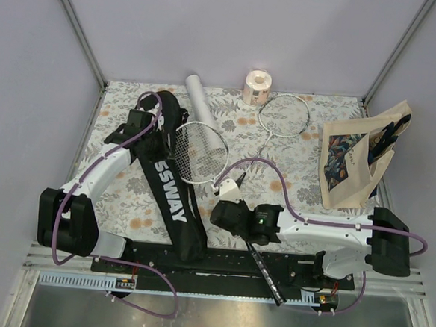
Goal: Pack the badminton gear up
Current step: Place the racket in the racket bag.
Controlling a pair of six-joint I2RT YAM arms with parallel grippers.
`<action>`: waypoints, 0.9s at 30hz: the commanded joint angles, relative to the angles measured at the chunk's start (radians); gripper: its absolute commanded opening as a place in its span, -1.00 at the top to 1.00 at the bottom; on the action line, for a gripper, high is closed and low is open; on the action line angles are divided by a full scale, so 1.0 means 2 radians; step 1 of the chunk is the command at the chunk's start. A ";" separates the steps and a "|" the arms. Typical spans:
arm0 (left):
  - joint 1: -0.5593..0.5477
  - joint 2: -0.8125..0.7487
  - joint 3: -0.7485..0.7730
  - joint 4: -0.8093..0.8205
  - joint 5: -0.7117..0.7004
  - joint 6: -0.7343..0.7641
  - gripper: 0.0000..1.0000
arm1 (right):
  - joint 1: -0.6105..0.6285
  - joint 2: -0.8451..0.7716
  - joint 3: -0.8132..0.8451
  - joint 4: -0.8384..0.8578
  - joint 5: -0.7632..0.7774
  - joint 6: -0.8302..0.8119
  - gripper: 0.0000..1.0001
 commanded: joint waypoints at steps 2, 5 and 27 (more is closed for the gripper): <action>0.002 0.001 -0.005 0.039 0.056 -0.008 1.00 | 0.012 0.029 0.066 0.042 0.025 -0.029 1.00; 0.002 -0.005 -0.011 0.040 0.078 -0.008 1.00 | 0.012 0.043 0.073 0.096 0.030 -0.060 1.00; 0.002 -0.076 -0.114 0.110 0.167 -0.120 1.00 | -0.064 0.232 0.151 0.428 0.038 -0.043 1.00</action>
